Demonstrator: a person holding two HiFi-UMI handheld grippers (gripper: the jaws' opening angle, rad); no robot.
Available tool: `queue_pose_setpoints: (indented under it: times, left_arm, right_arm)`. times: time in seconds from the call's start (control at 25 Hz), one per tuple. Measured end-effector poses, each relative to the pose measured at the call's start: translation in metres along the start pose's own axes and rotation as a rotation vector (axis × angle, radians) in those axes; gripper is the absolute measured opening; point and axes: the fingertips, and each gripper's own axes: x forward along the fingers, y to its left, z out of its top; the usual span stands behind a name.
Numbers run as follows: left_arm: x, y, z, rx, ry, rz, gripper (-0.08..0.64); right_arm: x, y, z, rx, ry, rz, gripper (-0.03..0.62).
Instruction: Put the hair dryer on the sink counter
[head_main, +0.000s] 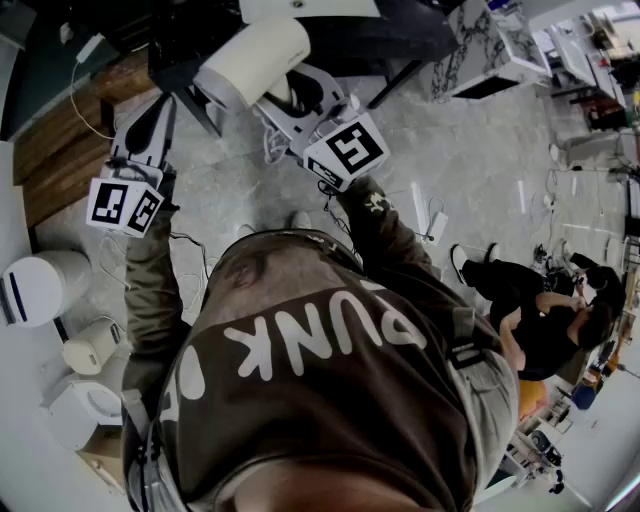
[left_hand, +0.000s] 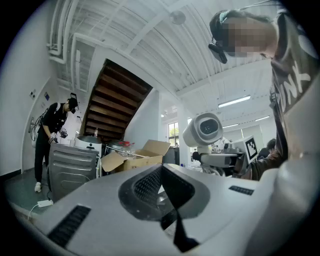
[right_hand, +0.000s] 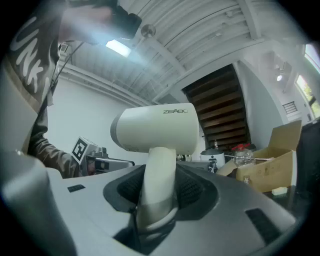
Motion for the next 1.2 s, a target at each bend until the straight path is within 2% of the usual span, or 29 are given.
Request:
queue_pose_setpoints:
  times: [0.64,0.96,1.2]
  left_arm:
    - [0.011,-0.008,0.000,0.008,0.008,0.006,-0.005]
    - [0.027,-0.024,0.001,0.029,0.028,0.038,-0.005]
    - [0.037,-0.041,-0.013,0.037,0.058,0.089,-0.005]
  right_arm:
    - [-0.010,-0.016,0.000,0.020,-0.008,-0.014,0.170]
    - [-0.030,-0.035,0.000,0.030,-0.024,0.002,0.170]
    - [-0.048,-0.052,-0.008,0.055,-0.035,0.036,0.170]
